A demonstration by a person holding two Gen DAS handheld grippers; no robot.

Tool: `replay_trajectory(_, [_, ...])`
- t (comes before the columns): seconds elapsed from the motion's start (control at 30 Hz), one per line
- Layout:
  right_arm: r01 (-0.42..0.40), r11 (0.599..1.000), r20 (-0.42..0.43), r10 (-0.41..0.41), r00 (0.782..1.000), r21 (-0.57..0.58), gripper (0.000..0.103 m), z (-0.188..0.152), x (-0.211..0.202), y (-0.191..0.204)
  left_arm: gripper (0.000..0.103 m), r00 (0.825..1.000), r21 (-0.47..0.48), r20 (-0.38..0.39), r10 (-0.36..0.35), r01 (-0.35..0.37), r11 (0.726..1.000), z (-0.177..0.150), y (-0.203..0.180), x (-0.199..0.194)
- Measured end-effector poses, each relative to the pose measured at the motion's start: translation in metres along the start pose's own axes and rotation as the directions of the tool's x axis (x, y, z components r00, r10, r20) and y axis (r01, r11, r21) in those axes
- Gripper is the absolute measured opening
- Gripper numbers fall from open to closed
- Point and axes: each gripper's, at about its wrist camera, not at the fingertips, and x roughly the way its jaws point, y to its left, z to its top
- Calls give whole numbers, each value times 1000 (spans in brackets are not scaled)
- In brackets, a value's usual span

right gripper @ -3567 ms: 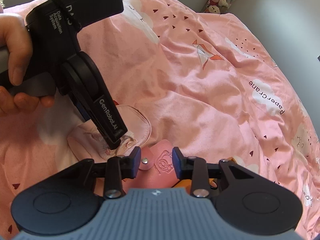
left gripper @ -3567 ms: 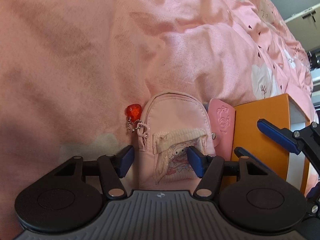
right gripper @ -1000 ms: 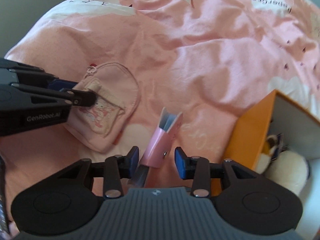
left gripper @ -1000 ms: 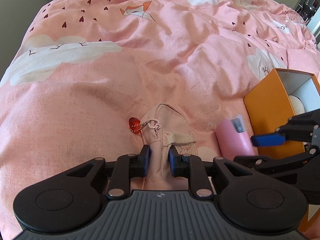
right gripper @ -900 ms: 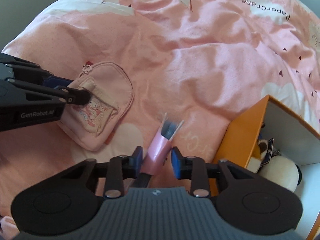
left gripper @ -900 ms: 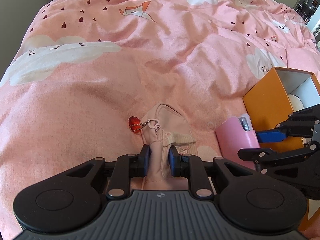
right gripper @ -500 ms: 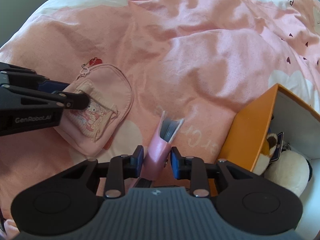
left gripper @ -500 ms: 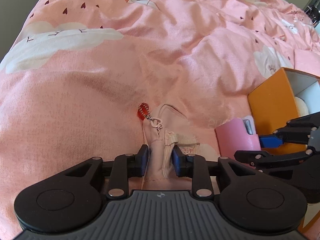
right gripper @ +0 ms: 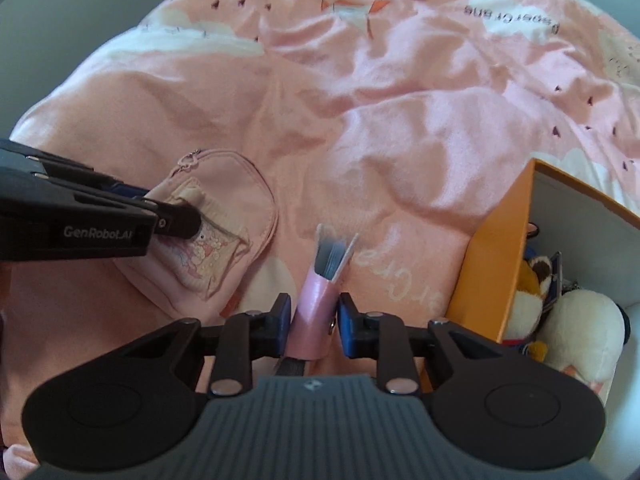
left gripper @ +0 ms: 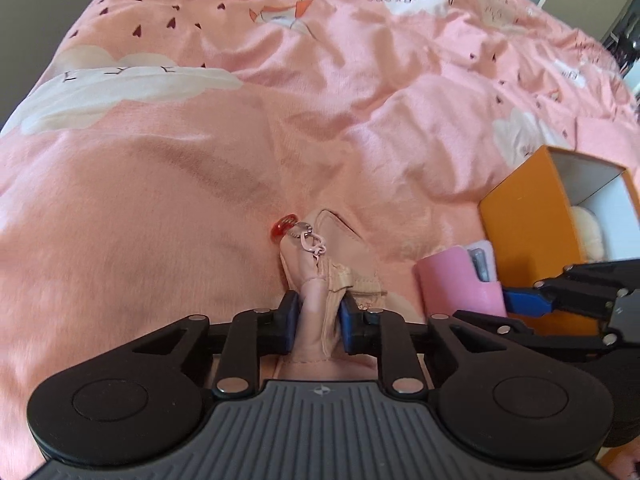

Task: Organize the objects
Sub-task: 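Carry the pouch and the wallet over the orange box with both grippers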

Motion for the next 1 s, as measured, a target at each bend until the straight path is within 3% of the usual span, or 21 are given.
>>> replay_trajectory(0.27, [-63,997,198,54,979,39,24,-30,-76,-12,22,984,-17,153,-95,99,995,-5,-17,-57])
replay_trajectory(0.47, [-120,983,306,73,949,138,24,-61,-144,-52,22,945,-3,254,-205,213,977,-7,-45,-88])
replay_trajectory(0.57, [-86,980,348,18,937,181,24,-79,-170,-72,22,925,22,269,-267,271,962,-10,-65,-95])
replay_trajectory(0.77, [64,959,314,-153,937,278,24,-107,-189,-117,22,890,45,236,-391,392,919,-9,-112,-77])
replay_trajectory(1.0, [158,926,205,-238,949,342,24,-124,-167,-165,22,863,17,147,-484,487,873,-5,-163,-33])
